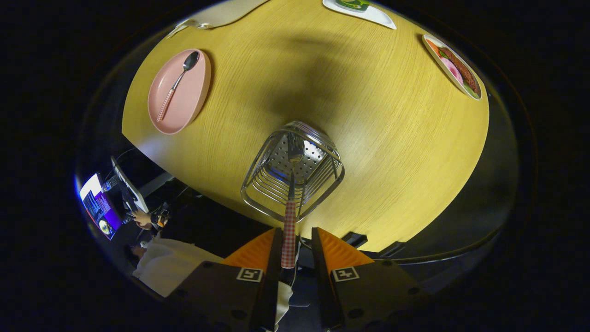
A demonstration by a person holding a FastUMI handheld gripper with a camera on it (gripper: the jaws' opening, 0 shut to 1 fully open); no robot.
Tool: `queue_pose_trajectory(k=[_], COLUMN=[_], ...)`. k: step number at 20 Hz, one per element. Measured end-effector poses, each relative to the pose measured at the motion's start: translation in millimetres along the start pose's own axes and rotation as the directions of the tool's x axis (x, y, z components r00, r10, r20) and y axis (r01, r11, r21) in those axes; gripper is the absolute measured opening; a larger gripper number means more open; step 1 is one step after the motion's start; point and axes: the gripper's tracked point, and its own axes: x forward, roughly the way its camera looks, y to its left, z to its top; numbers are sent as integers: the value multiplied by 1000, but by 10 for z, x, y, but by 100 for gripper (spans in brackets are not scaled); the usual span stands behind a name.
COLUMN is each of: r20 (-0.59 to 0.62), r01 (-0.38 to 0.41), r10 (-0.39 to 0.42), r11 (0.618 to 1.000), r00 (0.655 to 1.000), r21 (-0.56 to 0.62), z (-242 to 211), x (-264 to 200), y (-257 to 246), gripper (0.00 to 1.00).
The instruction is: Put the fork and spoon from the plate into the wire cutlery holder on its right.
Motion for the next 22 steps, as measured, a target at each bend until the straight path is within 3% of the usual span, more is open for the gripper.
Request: queue_pose_trajectory(k=[6, 10, 13, 17, 22], r20=[143, 282, 421, 534, 719], r01=[-48, -92, -151, -234, -274], r10=[48, 86, 113, 147, 87], r11=[999, 996, 987, 967, 951], r00=[989, 956, 900, 833, 689], r21=[0, 10, 57, 98, 147], z=[11, -40, -47, -82, 114], x=[-241, -473, -649, -855, -1136], y=[121, 279, 455, 702, 957], gripper=[64, 91, 99, 100, 99])
